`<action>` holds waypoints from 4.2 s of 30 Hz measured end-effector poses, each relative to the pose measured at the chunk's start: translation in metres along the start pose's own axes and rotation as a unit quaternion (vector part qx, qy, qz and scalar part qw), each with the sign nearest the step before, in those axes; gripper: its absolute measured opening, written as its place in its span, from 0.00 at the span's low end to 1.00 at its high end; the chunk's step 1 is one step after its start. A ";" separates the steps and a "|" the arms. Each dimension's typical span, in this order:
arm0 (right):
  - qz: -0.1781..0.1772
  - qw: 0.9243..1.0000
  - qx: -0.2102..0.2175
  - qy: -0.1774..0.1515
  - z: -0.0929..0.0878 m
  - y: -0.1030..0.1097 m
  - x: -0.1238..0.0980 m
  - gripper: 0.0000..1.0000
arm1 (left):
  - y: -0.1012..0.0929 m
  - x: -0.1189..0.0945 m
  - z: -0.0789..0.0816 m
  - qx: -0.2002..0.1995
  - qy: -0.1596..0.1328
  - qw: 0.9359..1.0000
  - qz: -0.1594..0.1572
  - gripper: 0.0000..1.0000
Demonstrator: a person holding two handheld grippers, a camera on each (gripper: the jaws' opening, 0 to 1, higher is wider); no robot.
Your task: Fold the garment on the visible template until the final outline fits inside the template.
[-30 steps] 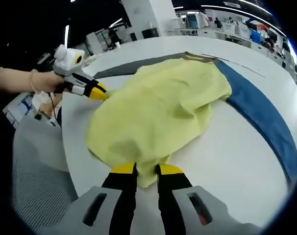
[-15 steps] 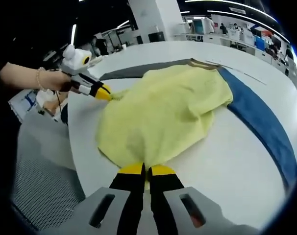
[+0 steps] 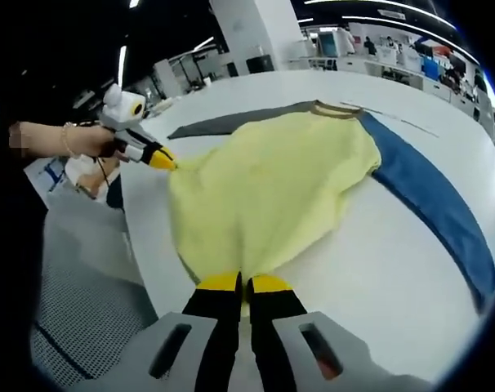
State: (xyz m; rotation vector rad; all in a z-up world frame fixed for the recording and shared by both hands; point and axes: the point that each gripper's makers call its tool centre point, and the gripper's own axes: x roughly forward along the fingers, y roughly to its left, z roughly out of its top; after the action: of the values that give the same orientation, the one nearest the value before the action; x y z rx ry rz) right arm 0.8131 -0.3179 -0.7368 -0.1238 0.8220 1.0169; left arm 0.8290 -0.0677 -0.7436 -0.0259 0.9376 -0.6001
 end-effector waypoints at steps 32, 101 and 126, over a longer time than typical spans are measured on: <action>-0.047 0.998 -0.038 -0.034 0.164 -0.122 0.002 0.03 | 0.067 0.015 0.172 0.073 -0.069 0.993 0.065 0.00; -0.087 0.992 0.093 0.025 0.143 -0.210 0.091 0.05 | 0.126 0.095 0.156 0.013 0.010 0.996 0.092 0.02; -0.106 0.990 0.091 -0.019 0.152 -0.201 0.053 0.28 | 0.120 0.058 0.156 -0.006 -0.034 0.995 0.094 0.24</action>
State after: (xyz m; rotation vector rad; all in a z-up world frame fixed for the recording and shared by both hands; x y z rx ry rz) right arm 1.0702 -0.3216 -0.7198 -0.0348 0.8448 0.7392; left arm 1.0299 -0.0319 -0.7258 0.0297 0.8665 -0.4167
